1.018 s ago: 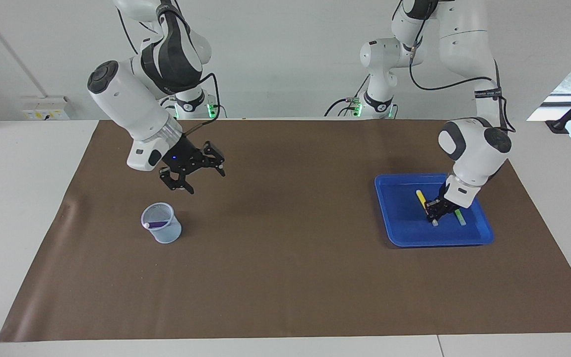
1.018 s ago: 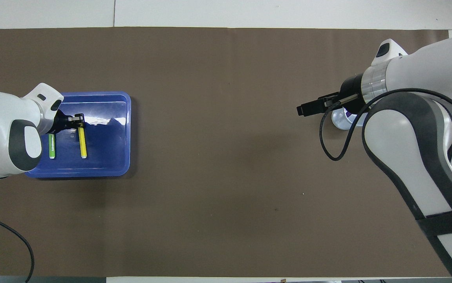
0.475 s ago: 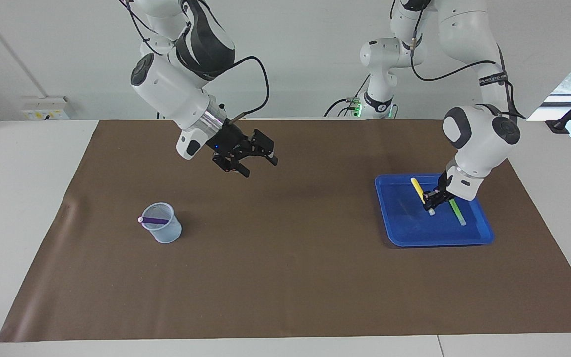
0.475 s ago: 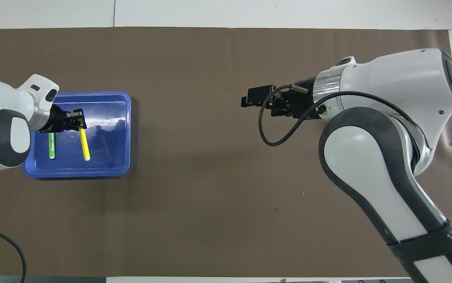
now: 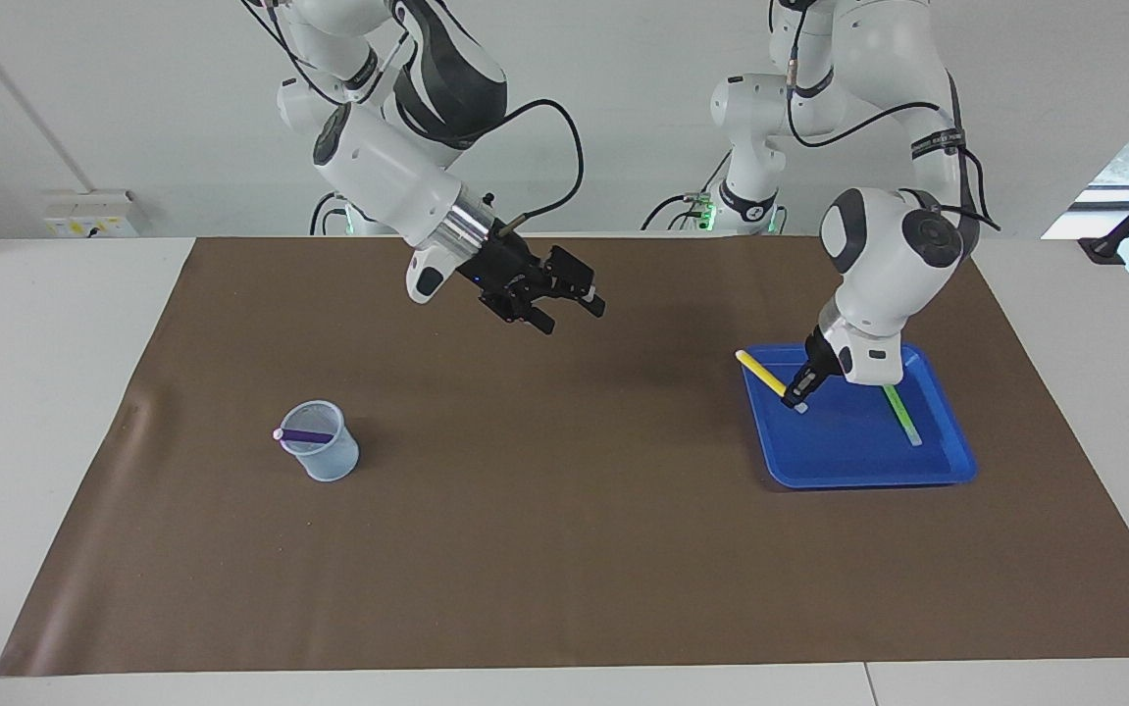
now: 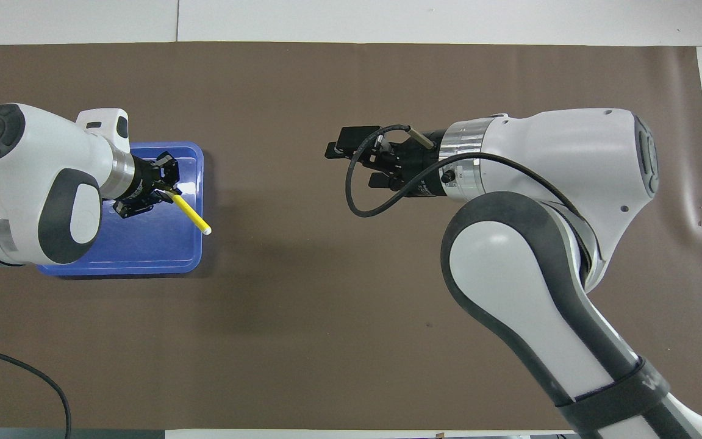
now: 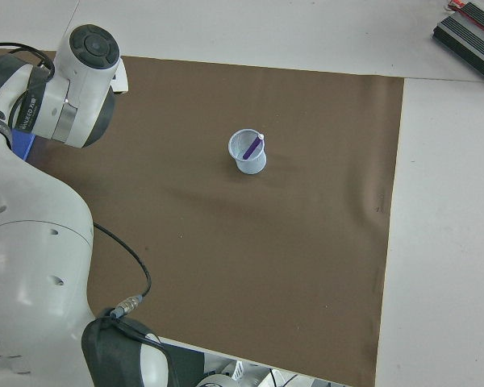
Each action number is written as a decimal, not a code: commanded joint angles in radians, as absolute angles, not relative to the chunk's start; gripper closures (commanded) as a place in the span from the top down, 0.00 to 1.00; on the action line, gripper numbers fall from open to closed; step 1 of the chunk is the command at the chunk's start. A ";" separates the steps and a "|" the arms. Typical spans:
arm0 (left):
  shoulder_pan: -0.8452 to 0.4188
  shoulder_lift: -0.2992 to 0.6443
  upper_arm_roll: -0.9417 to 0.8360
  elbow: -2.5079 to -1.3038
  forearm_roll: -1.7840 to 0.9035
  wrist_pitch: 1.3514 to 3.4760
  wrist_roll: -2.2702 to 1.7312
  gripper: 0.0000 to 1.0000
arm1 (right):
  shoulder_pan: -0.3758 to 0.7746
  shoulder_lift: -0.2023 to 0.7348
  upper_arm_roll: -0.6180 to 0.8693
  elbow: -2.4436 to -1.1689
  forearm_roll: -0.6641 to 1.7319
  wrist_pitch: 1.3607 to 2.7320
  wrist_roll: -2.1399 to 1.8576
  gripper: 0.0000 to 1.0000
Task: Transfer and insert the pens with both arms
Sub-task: 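Lift the yellow pen with the left gripper while the right gripper approaches, then grasp the yellow pen with the right gripper and open the left gripper, then lower the yellow pen into the cup with the right gripper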
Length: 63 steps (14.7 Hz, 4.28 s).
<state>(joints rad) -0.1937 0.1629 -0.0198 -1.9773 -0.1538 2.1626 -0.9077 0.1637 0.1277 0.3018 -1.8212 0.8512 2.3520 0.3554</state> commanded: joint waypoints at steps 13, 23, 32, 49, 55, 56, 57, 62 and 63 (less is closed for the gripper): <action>-0.431 0.216 -0.011 -1.772 -0.558 2.203 -1.287 0.00 | 0.195 0.068 0.307 -2.023 1.111 2.497 0.132 1.00; -0.497 0.226 -0.009 -1.770 -0.584 2.232 -1.325 0.00 | 0.192 0.075 0.305 -2.010 1.112 2.497 0.143 0.77; -0.503 0.219 -0.008 -1.772 -0.583 2.206 -1.322 0.00 | 0.186 0.077 0.305 -2.010 1.112 2.522 0.133 0.69; -0.462 0.216 0.002 -1.808 -0.502 2.252 -1.138 1.00 | 0.170 0.078 0.302 -1.999 1.085 2.481 0.129 0.00; -0.324 0.158 0.002 -1.982 -0.448 2.338 -0.423 1.00 | -0.027 0.146 0.299 -1.743 0.539 2.016 0.056 0.00; -0.286 0.146 0.002 -2.009 -0.442 2.336 -0.311 1.00 | -0.063 0.158 0.299 -1.691 0.464 1.920 0.023 0.00; -0.252 0.140 0.003 -2.028 -0.416 2.336 -0.232 1.00 | -0.092 0.166 0.299 -1.648 0.398 1.846 -0.020 0.00; -0.077 0.127 0.002 -2.063 -0.240 2.333 0.018 1.00 | -0.129 0.202 0.301 -1.526 -0.056 1.709 -0.390 0.00; -0.049 0.127 0.002 -2.065 -0.218 2.336 0.053 1.00 | -0.129 0.204 0.301 -1.532 -0.124 1.715 -0.441 0.00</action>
<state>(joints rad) -0.1025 0.1586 0.0118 -2.0241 -0.2708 2.3192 -0.0233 -0.1249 0.1709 0.2846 -1.5671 -0.0005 1.7273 -0.3341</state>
